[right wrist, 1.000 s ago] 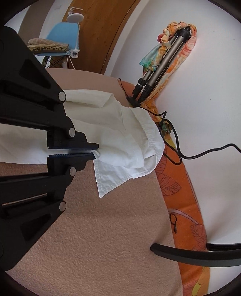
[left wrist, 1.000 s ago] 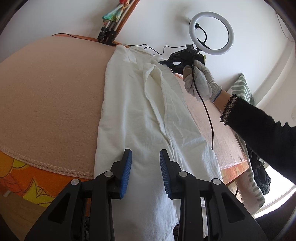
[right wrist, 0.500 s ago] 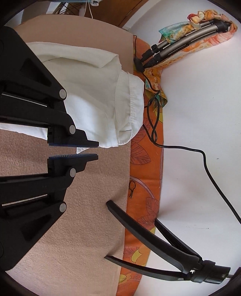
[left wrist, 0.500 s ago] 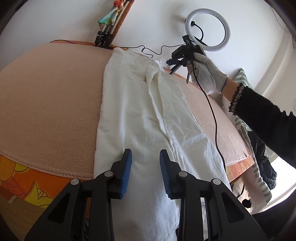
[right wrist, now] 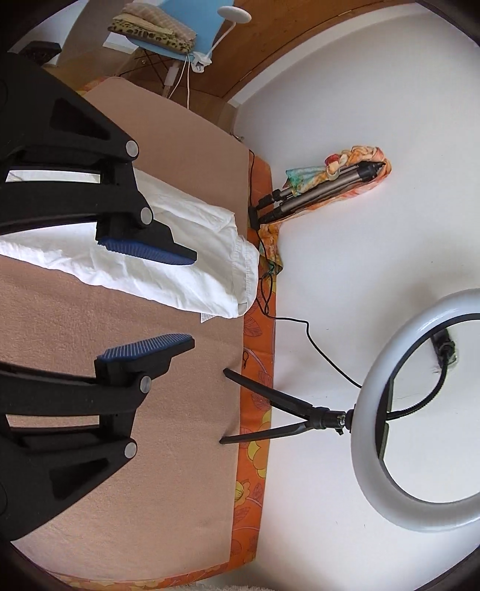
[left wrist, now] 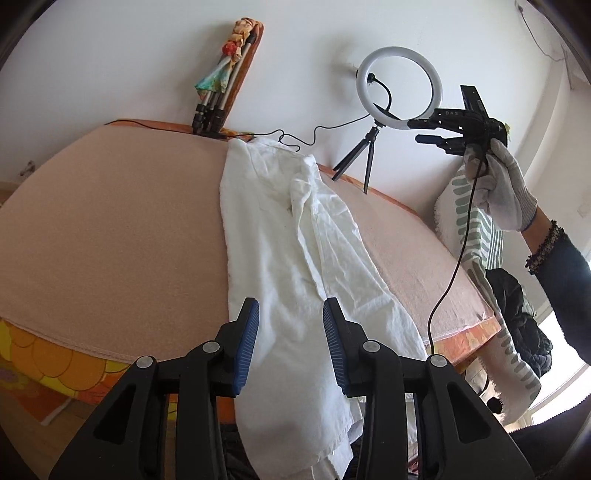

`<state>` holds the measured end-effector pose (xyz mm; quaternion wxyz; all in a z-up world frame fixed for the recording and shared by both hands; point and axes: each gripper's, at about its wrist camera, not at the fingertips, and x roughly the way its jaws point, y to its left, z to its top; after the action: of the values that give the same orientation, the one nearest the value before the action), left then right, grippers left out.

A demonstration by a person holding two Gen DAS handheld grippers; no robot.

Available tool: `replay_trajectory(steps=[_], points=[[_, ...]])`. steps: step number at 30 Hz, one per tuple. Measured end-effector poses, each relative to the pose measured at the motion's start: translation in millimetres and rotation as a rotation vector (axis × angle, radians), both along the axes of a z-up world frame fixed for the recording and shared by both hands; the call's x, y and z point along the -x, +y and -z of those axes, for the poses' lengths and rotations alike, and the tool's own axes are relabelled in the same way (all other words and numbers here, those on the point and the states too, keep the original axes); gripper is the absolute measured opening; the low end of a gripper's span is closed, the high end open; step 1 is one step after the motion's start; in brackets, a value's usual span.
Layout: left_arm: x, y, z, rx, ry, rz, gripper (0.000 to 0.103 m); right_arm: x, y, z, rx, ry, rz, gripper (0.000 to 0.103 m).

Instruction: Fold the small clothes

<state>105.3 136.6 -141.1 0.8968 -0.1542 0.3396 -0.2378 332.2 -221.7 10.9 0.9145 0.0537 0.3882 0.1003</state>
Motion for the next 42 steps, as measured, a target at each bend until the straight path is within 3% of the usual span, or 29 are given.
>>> replay_trajectory(steps=[2, 5, 9, 12, 15, 19, 24, 26, 29, 33, 36, 39, 42], points=[[2.0, 11.0, -6.5, -0.012, -0.015, -0.003, 0.035, 32.7, 0.5, -14.8, 0.011, -0.037, 0.006, 0.055], [4.3, 27.3, -12.5, -0.015, -0.020, -0.009, 0.037, 81.3, 5.7, -26.7, -0.010, -0.049, -0.022, 0.057], [9.7, 43.8, -11.5, 0.033, -0.001, -0.019, 0.044, 146.1, 14.3, -14.4, -0.048, -0.001, -0.050, 0.063], [11.6, 49.5, 1.5, 0.087, 0.052, -0.023, 0.044, 190.1, 21.0, 24.4, -0.093, 0.072, -0.048, 0.063], [16.1, 48.5, 15.1, 0.143, 0.114, -0.025, 0.044, 221.1, 29.8, 82.2, -0.167, 0.183, -0.046, 0.063], [22.7, 37.3, 18.3, 0.134, 0.117, 0.008, 0.044, 240.3, 43.7, 152.2, -0.236, 0.312, -0.013, 0.063], [25.7, 27.8, 20.8, 0.128, 0.115, 0.019, 0.044, 253.2, 66.9, 192.2, -0.270, 0.388, -0.027, 0.062], [26.1, 26.3, 24.3, 0.131, 0.119, 0.016, 0.044, 253.8, 76.3, 196.8, -0.240, 0.403, -0.042, 0.051], [26.9, 23.6, 28.6, 0.134, 0.126, 0.013, 0.044, 249.7, 84.8, 200.4, -0.198, 0.424, -0.063, 0.017], [27.8, 22.8, 30.5, 0.133, 0.131, 0.009, 0.044, 251.2, 78.3, 194.9, -0.197, 0.423, -0.057, 0.003], [27.8, 21.6, 28.5, 0.123, 0.117, 0.017, 0.044, 264.5, 57.3, 178.2, -0.229, 0.377, -0.044, 0.003], [24.1, 19.7, 31.3, 0.119, 0.126, 0.016, 0.044, 268.2, 49.5, 187.7, -0.248, 0.402, -0.051, 0.003], [21.1, 15.1, 29.8, 0.122, 0.132, 0.023, 0.044, 269.0, 54.6, 192.0, -0.180, 0.415, -0.066, 0.003]])
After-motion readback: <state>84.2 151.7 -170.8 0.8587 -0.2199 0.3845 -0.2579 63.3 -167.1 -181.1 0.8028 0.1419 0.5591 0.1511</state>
